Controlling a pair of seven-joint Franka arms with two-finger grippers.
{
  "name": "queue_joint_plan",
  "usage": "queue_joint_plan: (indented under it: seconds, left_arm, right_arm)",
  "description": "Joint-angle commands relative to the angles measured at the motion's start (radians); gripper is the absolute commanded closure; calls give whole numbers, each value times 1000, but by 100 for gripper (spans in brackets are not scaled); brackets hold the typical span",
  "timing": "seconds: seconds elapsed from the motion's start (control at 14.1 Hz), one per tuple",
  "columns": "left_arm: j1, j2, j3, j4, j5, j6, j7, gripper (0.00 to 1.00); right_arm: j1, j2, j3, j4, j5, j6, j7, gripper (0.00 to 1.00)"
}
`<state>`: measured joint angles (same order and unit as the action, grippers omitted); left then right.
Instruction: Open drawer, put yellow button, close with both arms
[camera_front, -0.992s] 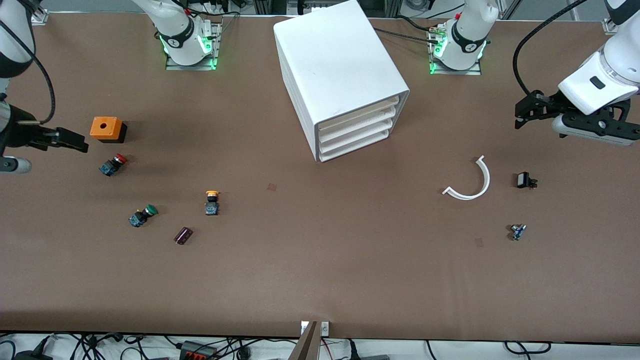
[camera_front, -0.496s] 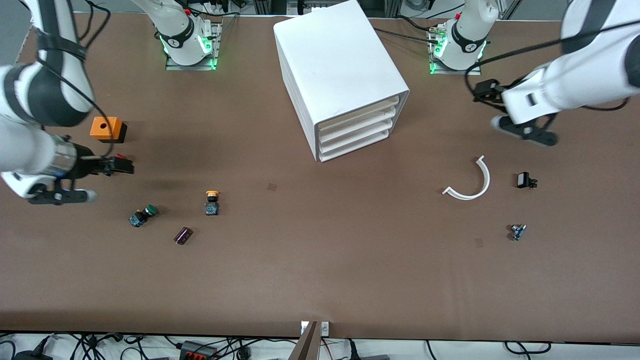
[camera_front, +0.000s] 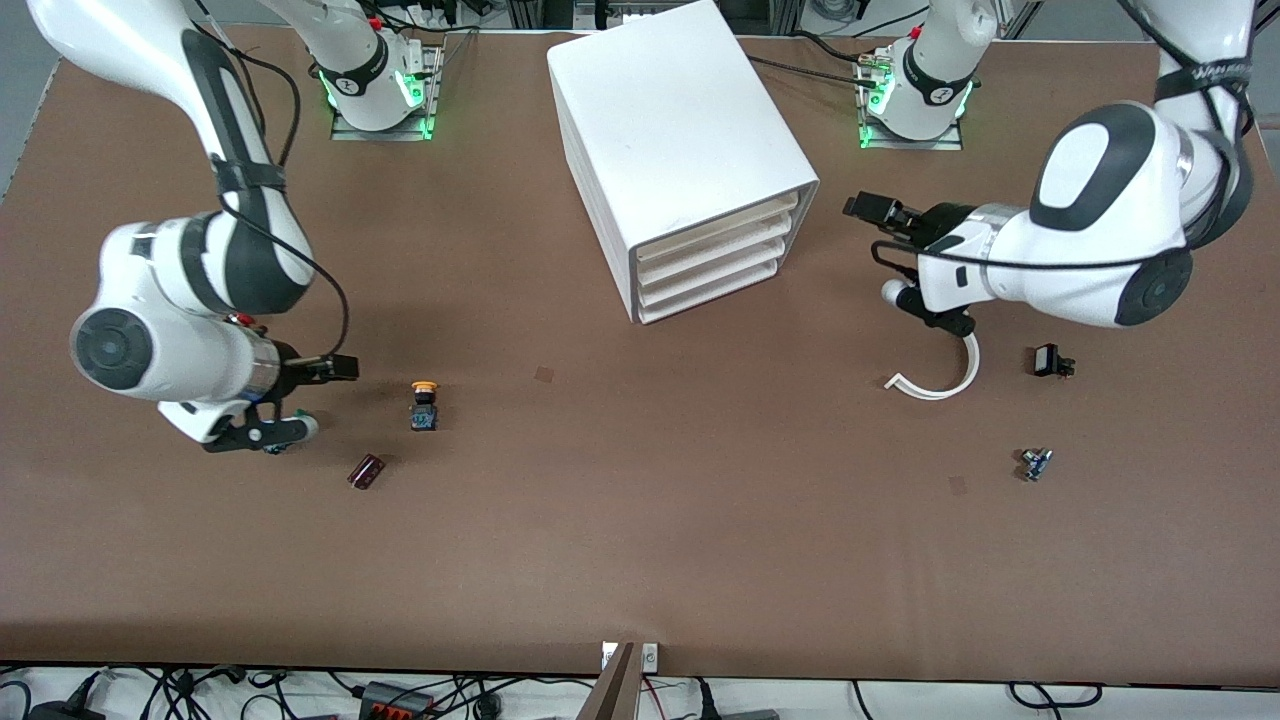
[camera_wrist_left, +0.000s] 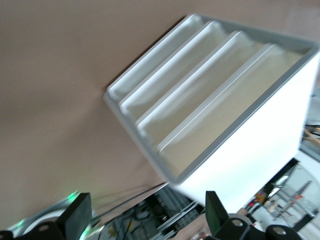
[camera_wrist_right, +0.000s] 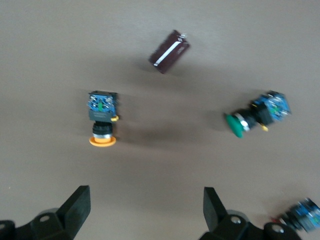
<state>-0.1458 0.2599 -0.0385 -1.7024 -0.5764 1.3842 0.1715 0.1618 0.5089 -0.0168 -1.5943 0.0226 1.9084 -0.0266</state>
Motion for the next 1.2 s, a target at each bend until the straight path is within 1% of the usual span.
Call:
queue_joint_plan:
  seconds: [0.0, 0.21, 0.28, 0.42, 0.5, 0.78, 0.92, 1.13]
  left_arm:
    - [8, -4, 2, -127, -146, 129, 190, 0]
    - [12, -2, 2, -256, -264, 245, 414, 0]
    - [12, -4, 2, -296, -314, 257, 457, 0]
    - [12, -4, 2, -354, -410, 260, 548, 4]
    - [12, -1, 2, -374, -437, 262, 580, 6]
    - [2, 5, 2, -474, -563, 262, 726, 12]
    - [-1, 7, -10, -509, -602, 262, 778, 22]
    - [-3, 21, -41, -522, -628, 262, 780, 36]
  right_arm:
    - [47, 60, -3, 19, 5, 81, 65, 0]
    - [74, 130, -3, 22, 7, 159, 106, 0]
    - [79, 152, -3, 31, 10, 187, 117, 0]
    - [90, 186, -3, 39, 10, 210, 134, 0]
    - [90, 197, -3, 39, 10, 221, 137, 0]
    - [96, 220, -3, 39, 13, 228, 143, 0]
    - [96, 236, -3, 39, 23, 241, 151, 0]
    - [104, 250, -2, 37, 30, 267, 154, 0]
